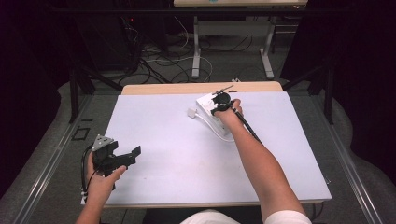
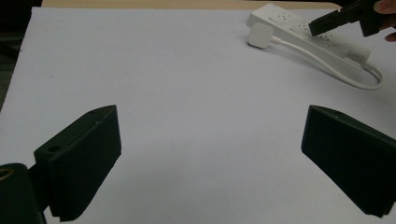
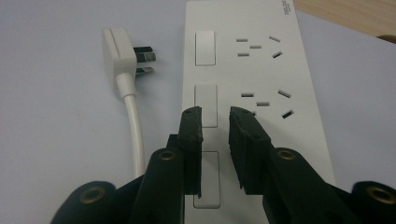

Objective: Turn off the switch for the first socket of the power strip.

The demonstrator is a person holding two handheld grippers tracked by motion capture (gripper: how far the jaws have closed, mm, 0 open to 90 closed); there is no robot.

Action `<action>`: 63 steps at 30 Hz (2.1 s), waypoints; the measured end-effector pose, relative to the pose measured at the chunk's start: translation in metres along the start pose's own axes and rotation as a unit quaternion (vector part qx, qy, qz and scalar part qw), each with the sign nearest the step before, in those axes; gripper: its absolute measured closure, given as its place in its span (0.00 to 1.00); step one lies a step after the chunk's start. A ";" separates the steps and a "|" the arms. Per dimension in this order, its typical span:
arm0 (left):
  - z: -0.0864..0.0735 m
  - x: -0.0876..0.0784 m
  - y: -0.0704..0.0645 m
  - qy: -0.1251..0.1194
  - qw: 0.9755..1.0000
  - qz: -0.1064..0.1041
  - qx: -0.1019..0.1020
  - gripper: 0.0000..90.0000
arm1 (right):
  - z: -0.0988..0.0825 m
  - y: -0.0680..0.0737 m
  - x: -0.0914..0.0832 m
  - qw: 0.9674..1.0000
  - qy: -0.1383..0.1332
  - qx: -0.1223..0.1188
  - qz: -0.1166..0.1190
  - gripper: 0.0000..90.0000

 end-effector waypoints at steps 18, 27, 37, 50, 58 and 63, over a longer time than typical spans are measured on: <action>-0.001 0.001 -0.001 0.004 1.000 -0.002 0.002 0.05 | 0.002 0.002 -0.005 1.000 -0.029 0.009 0.007 0.61; -0.001 0.002 -0.002 0.005 1.000 -0.002 0.003 0.06 | 0.005 0.003 -0.017 0.998 -0.051 -0.013 0.021 0.55; -0.001 0.002 -0.001 0.006 1.000 -0.001 0.003 0.06 | 0.008 0.012 -0.033 0.997 -0.063 -0.030 0.042 0.46; -0.001 0.002 -0.002 0.005 1.000 0.000 0.003 0.06 | 0.006 0.019 -0.056 0.996 -0.078 -0.024 0.031 0.19; -0.001 0.002 -0.002 0.005 1.000 0.000 0.003 0.06 | 0.000 0.019 -0.073 0.995 -0.076 -0.036 0.045 0.07; -0.001 0.002 -0.003 0.005 1.000 -0.001 0.003 0.06 | -0.005 0.018 -0.082 0.995 -0.068 -0.057 0.055 0.00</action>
Point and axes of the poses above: each handheld gripper's, and its own axes: x roughly forward along the jaws, z roughly out of its top, y roughly to its left, the point moved 2 cm from there along x, roughly forward along the jaws, and after that the axes turned 10 degrees about -z, right-handed, at the moved point
